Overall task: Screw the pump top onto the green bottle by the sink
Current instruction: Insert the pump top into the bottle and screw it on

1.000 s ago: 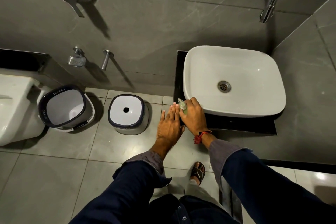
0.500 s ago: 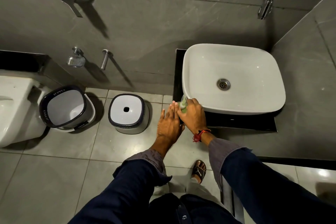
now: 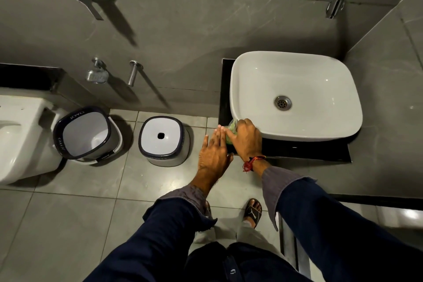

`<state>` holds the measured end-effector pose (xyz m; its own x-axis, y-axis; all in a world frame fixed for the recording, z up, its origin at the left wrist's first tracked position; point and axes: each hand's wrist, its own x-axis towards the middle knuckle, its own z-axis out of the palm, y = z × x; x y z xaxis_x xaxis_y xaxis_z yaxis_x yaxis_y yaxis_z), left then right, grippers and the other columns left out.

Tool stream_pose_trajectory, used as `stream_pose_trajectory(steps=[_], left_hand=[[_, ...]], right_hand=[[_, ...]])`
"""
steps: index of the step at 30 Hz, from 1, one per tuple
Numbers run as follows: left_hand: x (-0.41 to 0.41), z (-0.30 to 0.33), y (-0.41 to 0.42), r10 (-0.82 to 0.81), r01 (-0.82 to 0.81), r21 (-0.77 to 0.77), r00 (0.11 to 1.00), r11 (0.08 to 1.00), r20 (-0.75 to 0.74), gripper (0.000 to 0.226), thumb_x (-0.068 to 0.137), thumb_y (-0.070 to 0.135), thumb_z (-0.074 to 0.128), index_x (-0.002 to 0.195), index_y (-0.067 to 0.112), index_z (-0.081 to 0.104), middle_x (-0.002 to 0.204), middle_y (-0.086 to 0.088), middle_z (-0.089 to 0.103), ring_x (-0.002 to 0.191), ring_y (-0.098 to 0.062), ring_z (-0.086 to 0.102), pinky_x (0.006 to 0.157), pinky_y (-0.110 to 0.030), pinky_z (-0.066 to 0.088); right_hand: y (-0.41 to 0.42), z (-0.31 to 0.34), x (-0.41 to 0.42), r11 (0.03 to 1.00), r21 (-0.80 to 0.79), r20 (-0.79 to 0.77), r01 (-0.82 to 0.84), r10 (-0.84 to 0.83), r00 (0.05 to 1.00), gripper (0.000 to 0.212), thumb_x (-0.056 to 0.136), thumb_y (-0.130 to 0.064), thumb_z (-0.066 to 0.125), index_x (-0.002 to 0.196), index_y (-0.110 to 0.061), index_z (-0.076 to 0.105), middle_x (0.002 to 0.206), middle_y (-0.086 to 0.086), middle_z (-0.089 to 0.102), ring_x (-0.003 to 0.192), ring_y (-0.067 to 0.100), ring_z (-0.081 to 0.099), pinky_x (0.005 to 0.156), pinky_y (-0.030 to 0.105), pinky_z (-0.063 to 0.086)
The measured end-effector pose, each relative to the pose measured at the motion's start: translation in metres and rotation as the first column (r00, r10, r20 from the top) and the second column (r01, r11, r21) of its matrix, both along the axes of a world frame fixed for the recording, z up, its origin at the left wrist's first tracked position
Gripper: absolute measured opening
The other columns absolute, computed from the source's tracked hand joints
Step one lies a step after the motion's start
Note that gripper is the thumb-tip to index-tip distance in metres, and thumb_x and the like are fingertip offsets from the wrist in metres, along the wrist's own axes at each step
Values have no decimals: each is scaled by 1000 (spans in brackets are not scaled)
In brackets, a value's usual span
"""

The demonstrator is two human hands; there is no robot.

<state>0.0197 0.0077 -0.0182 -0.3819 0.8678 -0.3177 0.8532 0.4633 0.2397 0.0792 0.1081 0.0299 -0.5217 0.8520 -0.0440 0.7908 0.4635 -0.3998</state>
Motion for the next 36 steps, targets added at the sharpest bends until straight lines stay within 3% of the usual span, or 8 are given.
stream_pose_trajectory(steps=[2, 7, 12, 15, 21, 27, 32, 36], left_hand=[[0, 0, 1, 2, -2, 3, 1000, 1000, 5, 90, 103, 49, 48, 162, 4, -3, 172, -16, -2, 160, -28, 0, 131, -48, 7], [0, 0, 1, -20, 20, -11, 1000, 1000, -6, 90, 104, 50, 47, 162, 6, -5, 172, -15, -6, 160, -28, -4, 131, -48, 6], [0, -1, 1, -17, 17, -5, 1000, 1000, -17, 91, 103, 51, 49, 161, 4, -2, 172, -17, -2, 160, -29, 0, 131, -48, 8], [1, -3, 1, -15, 15, -1, 1000, 1000, -14, 92, 103, 54, 47, 161, 6, -5, 172, -16, -4, 160, -29, -2, 131, -48, 8], [1, -5, 3, -13, 13, -22, 1000, 1000, -23, 93, 103, 57, 44, 161, 4, -7, 171, -16, -6, 160, -29, -4, 131, -48, 7], [2, -4, 1, 10, -10, -11, 1000, 1000, -4, 93, 102, 51, 51, 162, 4, -3, 172, -16, -3, 160, -29, 0, 131, -46, 6], [5, -3, 4, 47, -47, 8, 999, 999, 9, 93, 102, 47, 52, 161, 5, -6, 172, -15, -4, 160, -28, -1, 131, -46, 6], [7, -3, 4, 46, -46, -11, 999, 999, -27, 98, 101, 46, 56, 161, 3, -8, 172, -16, -5, 160, -29, 0, 131, -47, 8]], right_hand=[[0, 1, 2, 1000, -1, -7, -1, 1, 1000, 55, 89, -55, 66, 109, -4, 67, 105, 15, 69, 86, 29, 70, 69, 33, 58], [-5, -5, 4, 997, -33, -45, -66, 65, 997, 40, 93, -38, 66, 109, -1, 67, 107, 16, 67, 89, 31, 70, 72, 36, 60], [-4, 0, 0, 1000, -6, 38, -2, 2, 999, 57, 93, -57, 60, 108, -2, 68, 103, 16, 70, 84, 29, 71, 69, 36, 61], [-9, -2, 3, 999, -2, -17, -36, 35, 999, 50, 96, -48, 60, 116, -2, 64, 111, 17, 66, 91, 30, 69, 74, 38, 62], [-6, -4, -1, 997, -24, 40, -71, 72, 997, 46, 100, -39, 57, 125, 0, 59, 121, 20, 65, 103, 32, 68, 87, 40, 62], [-1, 1, 8, 995, 63, -8, -73, 74, 997, 55, 90, -53, 66, 118, -7, 56, 110, 14, 61, 85, 29, 68, 62, 35, 59], [16, 4, 27, 951, 115, 103, -289, 278, 955, 59, 91, -44, 63, 141, -18, 49, 113, 14, 54, 91, 28, 65, 63, 36, 61], [16, 5, 31, 953, 152, 79, -264, 254, 964, 39, 85, -36, 66, 116, -13, 60, 104, 12, 56, 80, 27, 65, 54, 28, 49]])
